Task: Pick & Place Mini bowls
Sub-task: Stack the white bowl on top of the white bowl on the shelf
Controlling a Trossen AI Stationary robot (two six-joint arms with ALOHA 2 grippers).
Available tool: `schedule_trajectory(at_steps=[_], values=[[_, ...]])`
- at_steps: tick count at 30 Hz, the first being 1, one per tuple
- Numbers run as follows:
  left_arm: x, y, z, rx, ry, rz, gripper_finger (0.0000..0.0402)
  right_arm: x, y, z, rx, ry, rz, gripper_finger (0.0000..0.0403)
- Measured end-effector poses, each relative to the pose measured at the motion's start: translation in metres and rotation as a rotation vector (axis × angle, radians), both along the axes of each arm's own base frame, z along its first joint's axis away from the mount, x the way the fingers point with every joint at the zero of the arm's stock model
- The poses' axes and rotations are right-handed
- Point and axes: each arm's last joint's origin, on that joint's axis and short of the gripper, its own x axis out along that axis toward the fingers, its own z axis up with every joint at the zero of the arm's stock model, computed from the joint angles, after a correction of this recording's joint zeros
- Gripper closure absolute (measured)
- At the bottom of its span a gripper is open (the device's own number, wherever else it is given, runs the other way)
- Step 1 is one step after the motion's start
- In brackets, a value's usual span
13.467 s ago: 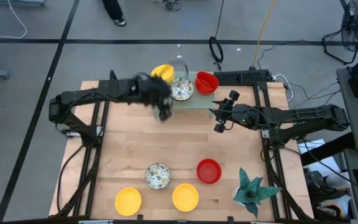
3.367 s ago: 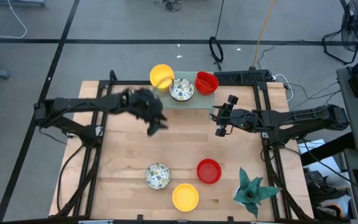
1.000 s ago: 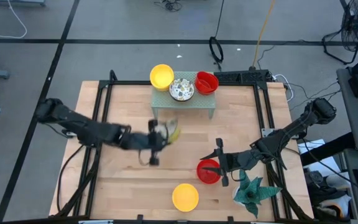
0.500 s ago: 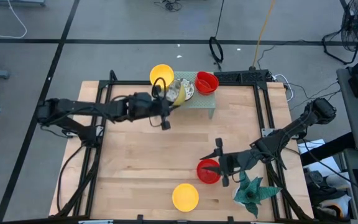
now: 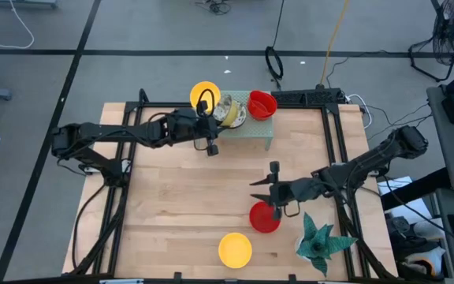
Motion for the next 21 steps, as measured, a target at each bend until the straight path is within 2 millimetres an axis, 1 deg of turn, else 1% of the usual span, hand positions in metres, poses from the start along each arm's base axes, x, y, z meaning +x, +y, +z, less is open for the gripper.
schedule_trajectory(at_steps=[5, 8, 15, 21], values=[[0.002, 0.002, -0.005, 0.061, 0.046, -0.014, 0.0376, 0.003, -0.008, 0.0, -0.001, 0.005, -0.03, 0.0259], [0.002, 0.003, -0.004, 0.094, 0.05, -0.022, 0.0382, 0.004, -0.011, 0.0, 0.0, 0.005, -0.041, 0.0259], [0.002, 0.004, -0.004, 0.139, 0.071, -0.027, 0.0359, 0.004, -0.011, 0.0, 0.016, 0.002, -0.05, 0.0259], [0.006, 0.014, -0.016, 0.125, 0.103, -0.002, 0.0377, 0.004, -0.011, 0.0, 0.026, 0.002, -0.053, 0.0259]])
